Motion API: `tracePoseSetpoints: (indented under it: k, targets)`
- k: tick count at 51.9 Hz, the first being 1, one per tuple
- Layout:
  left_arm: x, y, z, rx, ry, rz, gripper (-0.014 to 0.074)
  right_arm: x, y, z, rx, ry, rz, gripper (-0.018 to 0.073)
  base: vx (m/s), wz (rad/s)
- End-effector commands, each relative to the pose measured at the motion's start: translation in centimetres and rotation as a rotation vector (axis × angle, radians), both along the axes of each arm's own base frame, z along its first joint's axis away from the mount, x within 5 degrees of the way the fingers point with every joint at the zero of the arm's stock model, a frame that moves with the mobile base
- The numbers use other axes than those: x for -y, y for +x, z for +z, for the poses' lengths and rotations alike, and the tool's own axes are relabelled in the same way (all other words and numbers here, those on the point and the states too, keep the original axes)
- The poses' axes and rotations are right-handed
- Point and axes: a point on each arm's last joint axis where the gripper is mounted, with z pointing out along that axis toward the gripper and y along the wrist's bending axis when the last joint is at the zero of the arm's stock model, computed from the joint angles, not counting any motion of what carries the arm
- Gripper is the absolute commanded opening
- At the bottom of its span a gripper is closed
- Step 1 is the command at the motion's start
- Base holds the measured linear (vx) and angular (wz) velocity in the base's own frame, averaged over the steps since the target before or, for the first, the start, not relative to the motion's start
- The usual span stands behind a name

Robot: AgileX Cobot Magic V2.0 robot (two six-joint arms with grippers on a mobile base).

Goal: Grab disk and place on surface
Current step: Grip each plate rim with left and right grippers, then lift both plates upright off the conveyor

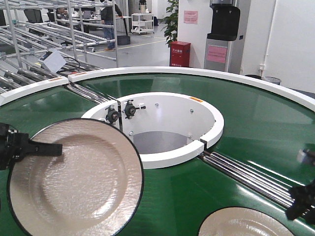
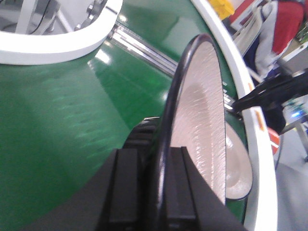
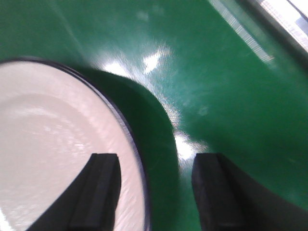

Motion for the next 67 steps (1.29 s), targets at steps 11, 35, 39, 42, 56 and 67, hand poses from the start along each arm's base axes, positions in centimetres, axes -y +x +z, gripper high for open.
tracePoseSetpoints:
  k: [11,35,39,42,56,67]
  targets:
    - [0.0,-1.0,3.5,0.097,-0.145,0.016,-0.0009,-0.7,1.5,-2.4,0.023,0.139,0.099,0.0405,0.00,0.00]
    - [0.0,-1.0,3.5,0.095,-0.146,0.023,-0.0009,-2.8,1.9,-2.3,0.001,0.388,0.077,-0.0014,0.00,0.00]
    - [-0.3,-1.0,3.6,0.092,-0.151,0.031,-0.0009,-2.5,1.7,-0.3,0.051,0.427,0.028,-0.0011,0.00,0.00]
    - [-0.5,-1.0,3.6,0.091,-0.156,0.039,-0.0009,-2.3,1.4,1.7,0.087,0.475,-0.037,-0.0010,0.00,0.00]
    - [-2.9,-1.7,4.4,0.055,-0.249,0.100,-0.0009,-1.6,-2.4,13.4,0.415,0.668,-0.146,-0.0009,0.00,0.00]
    - [-2.4,-2.6,5.4,0.037,-0.306,0.083,-0.0009,-3.5,-6.1,19.1,0.567,0.666,-0.085,-0.0009,0.00,0.00]
